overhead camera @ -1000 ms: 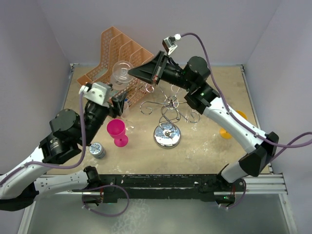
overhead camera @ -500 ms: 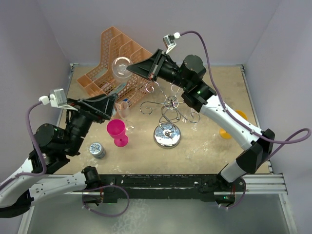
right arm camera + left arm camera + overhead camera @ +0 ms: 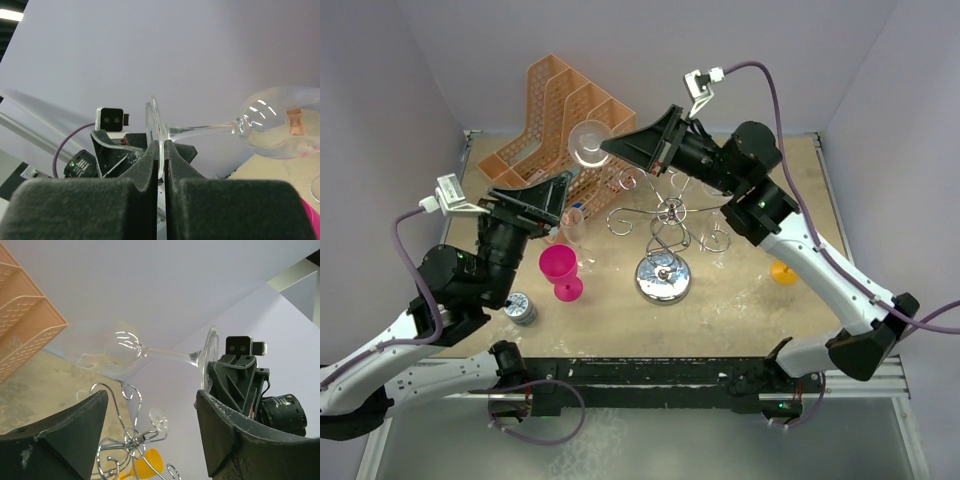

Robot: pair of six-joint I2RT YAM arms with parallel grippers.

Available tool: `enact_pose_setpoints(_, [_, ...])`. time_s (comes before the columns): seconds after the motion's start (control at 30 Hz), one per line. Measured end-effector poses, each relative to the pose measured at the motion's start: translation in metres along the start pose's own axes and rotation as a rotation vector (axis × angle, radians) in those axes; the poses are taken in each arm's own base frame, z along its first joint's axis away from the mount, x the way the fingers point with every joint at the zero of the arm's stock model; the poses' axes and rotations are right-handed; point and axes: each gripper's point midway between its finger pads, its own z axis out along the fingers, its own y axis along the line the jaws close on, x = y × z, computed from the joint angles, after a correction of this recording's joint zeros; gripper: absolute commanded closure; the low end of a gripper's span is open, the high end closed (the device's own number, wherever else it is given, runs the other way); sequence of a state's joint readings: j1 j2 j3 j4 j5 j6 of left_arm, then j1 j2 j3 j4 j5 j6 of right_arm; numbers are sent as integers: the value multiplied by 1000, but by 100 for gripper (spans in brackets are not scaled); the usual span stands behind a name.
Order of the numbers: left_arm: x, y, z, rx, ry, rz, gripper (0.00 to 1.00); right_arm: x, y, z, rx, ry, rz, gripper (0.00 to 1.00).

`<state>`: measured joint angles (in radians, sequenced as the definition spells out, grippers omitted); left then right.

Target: Place the wine glass upside down on the wine glass rack

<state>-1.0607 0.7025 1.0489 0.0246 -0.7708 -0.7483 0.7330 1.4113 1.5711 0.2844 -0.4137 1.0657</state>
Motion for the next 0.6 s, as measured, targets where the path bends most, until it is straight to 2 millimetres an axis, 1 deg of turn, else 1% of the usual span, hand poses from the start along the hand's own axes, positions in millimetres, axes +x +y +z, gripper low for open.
enact_pose_setpoints(0.13, [5, -14, 5, 56, 11, -18, 32, -1, 9, -10, -2, -2, -31, 100])
enact_pose_setpoints(0.27, [7, -26, 5, 108, 17, -41, 34, 2, 3, -11, 14, 9, -40, 100])
enact_pose_setpoints(0.37, [7, -24, 4, 112, 7, -52, 35, 8, -8, -8, 35, 26, -34, 100])
enact_pose_setpoints(0.5, [4, -15, 1, 96, -14, -58, 39, 18, -23, -2, 54, 64, -20, 100])
enact_pose_setpoints(0.6, [-2, -15, 0, 92, -35, -72, 44, 24, -29, -1, 61, 85, -13, 100])
